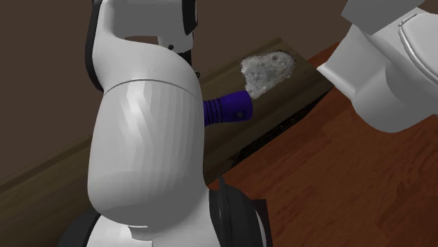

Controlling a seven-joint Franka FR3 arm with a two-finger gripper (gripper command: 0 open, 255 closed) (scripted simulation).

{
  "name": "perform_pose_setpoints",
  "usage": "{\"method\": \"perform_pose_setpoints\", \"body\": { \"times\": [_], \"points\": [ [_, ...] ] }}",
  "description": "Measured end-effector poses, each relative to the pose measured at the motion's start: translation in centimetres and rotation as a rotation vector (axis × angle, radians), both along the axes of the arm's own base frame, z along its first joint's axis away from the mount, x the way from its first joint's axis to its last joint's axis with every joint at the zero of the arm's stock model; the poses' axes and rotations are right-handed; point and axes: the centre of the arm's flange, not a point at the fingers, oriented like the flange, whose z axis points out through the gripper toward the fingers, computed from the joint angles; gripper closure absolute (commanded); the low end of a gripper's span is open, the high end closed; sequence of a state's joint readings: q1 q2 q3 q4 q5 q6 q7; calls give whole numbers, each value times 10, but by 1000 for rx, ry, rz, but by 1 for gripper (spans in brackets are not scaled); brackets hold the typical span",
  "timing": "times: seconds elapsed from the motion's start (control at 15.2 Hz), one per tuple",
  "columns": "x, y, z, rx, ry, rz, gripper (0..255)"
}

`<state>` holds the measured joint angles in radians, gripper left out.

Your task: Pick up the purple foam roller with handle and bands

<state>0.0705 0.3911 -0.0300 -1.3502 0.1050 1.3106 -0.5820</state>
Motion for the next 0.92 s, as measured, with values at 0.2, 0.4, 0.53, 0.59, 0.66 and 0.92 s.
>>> {"method": "perform_pose_setpoints", "body": {
  "times": [0.2, 0.4, 0.53, 0.59, 0.66, 0.92],
  "points": [
    [0, 0, 14, 0, 0, 0, 255],
    [1, 0, 29, 0, 0, 0, 255],
    [0, -1, 40, 0, 1, 0, 255],
    [1, -2, 45, 0, 1, 0, 255],
    [-1, -1, 50, 0, 1, 0, 255],
    [0, 1, 70, 0, 1, 1, 255]
  ]
}}
